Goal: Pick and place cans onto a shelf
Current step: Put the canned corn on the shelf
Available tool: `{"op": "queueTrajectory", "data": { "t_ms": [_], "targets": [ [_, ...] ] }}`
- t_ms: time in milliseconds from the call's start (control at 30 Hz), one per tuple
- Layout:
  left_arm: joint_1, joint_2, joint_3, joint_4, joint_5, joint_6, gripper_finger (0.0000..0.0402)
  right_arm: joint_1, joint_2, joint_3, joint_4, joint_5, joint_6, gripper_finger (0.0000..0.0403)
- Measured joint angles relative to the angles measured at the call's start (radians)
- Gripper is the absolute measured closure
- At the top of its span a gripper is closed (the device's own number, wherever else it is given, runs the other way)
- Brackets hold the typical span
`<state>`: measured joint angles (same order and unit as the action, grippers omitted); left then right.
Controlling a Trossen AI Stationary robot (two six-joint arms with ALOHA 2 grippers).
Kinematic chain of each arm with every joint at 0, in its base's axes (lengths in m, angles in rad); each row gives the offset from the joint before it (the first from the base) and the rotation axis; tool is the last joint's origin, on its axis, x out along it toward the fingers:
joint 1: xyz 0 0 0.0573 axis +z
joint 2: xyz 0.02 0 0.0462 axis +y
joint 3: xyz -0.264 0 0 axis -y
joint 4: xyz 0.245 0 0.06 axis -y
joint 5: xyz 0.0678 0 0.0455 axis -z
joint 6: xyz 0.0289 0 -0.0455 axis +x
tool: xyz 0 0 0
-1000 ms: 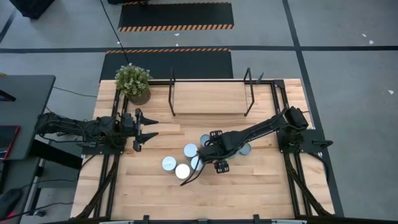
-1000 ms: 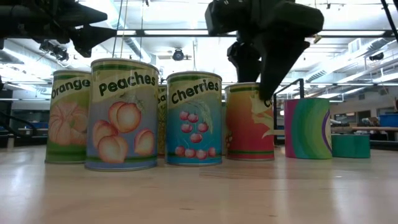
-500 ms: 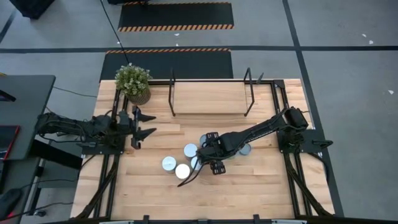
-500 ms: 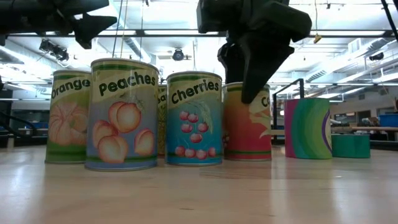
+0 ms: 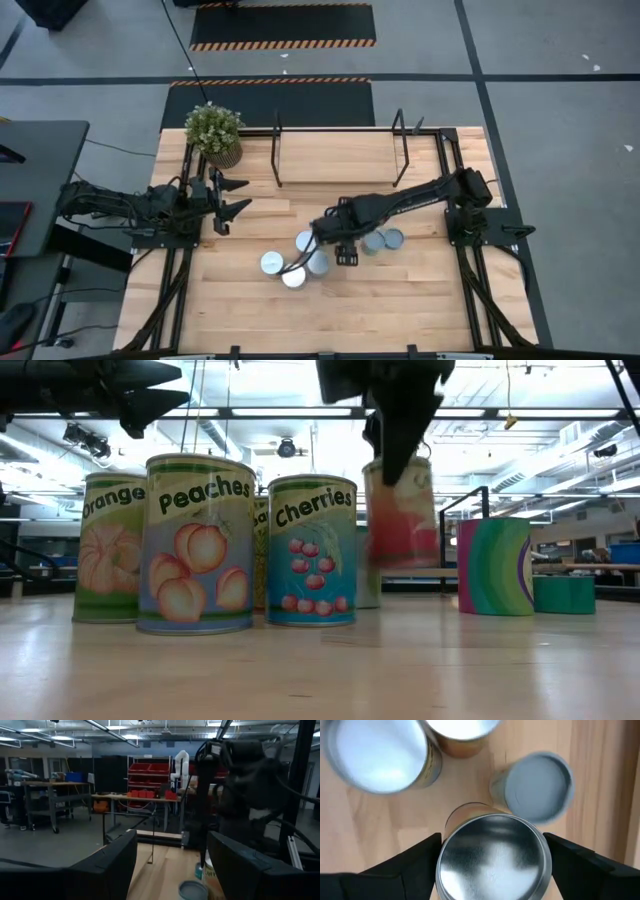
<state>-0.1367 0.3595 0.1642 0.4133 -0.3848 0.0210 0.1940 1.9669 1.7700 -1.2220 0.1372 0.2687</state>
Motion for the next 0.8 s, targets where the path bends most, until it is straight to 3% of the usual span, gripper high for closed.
{"op": "queueTrajectory", "data": {
  "t_ms": [167,367,800],
  "targets": [
    [0.000,0.000,0.000,0.001,0.000,0.006,0.0155,-0.044,-0.002,0.111,-0.144,-0.019,-0.032,0.0070],
    [0.000,0.000,0.000,0.007,-0.014,0.052,0.0155,-0.149,-0.036,0.137,-0.185,0.105,-0.133,0.0070],
    [0.000,0.000,0.000,0.001,-0.067,0.077,0.0155,-0.553,-0.132,-0.051,0.011,0.128,-0.324,0.0070]
  ]
}}
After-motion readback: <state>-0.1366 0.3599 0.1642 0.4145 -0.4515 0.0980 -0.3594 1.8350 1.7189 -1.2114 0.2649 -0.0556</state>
